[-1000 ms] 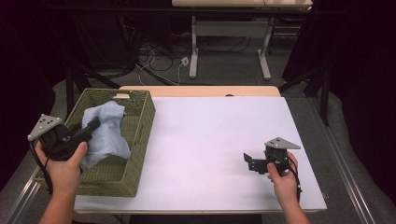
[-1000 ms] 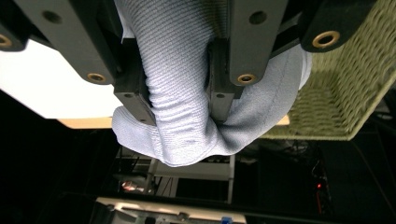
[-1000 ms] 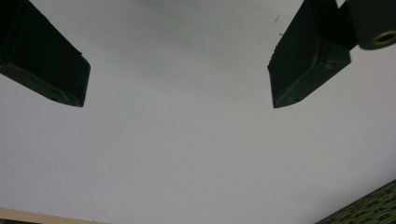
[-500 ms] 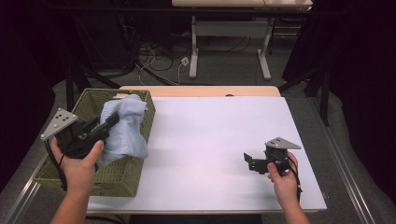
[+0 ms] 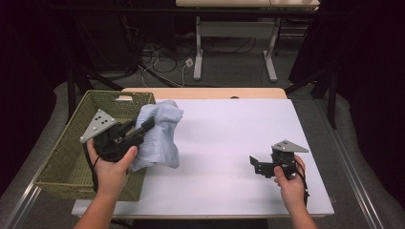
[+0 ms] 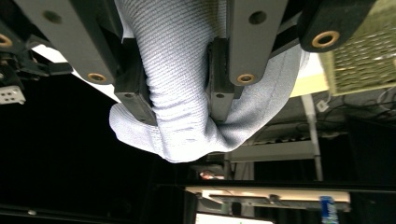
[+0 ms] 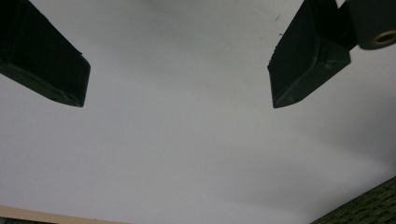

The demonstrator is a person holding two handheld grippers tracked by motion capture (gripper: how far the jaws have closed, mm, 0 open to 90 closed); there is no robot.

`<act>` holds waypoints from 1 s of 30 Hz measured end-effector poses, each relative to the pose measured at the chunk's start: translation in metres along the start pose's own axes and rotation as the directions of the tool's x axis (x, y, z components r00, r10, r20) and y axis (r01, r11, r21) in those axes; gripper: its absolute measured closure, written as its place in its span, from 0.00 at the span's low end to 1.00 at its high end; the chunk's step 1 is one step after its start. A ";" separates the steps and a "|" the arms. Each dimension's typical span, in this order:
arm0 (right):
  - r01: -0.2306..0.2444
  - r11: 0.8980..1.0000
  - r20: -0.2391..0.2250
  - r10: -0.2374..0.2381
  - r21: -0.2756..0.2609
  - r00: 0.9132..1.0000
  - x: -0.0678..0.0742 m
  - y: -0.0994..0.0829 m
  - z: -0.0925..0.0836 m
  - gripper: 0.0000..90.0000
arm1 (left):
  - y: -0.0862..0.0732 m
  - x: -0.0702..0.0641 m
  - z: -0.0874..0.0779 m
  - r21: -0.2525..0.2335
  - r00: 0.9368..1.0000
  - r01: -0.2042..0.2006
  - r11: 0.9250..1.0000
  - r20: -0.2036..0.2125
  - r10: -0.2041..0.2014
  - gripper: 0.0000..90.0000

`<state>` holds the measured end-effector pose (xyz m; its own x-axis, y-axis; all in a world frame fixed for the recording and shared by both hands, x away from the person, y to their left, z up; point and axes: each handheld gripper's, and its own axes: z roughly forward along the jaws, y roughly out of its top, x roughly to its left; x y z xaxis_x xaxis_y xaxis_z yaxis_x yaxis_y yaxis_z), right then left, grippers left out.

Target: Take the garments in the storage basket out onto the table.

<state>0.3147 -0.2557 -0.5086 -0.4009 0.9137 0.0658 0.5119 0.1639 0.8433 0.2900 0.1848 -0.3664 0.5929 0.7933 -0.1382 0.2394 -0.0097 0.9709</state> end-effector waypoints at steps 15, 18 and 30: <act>0.004 1.000 -0.001 -0.004 -0.002 1.000 -0.001 0.000 0.000 0.06 | -0.019 -0.029 0.039 0.063 0.996 -0.010 0.998 0.093 0.004 0.74; 0.003 1.000 0.000 -0.003 -0.001 1.000 -0.001 0.000 0.000 0.06 | -0.024 -0.033 0.045 0.086 0.995 -0.011 0.996 0.104 0.002 0.74; 0.002 1.000 0.002 -0.002 0.005 1.000 -0.001 0.000 0.001 0.06 | -0.045 -0.038 0.083 0.151 0.988 -0.005 0.989 0.152 -0.018 0.75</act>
<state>0.3152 -0.2561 -0.5092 -0.4004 0.9141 0.0635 0.5153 0.1673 0.8405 0.3202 0.1044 -0.4209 0.6981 0.6919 -0.1839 0.3496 -0.1052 0.9310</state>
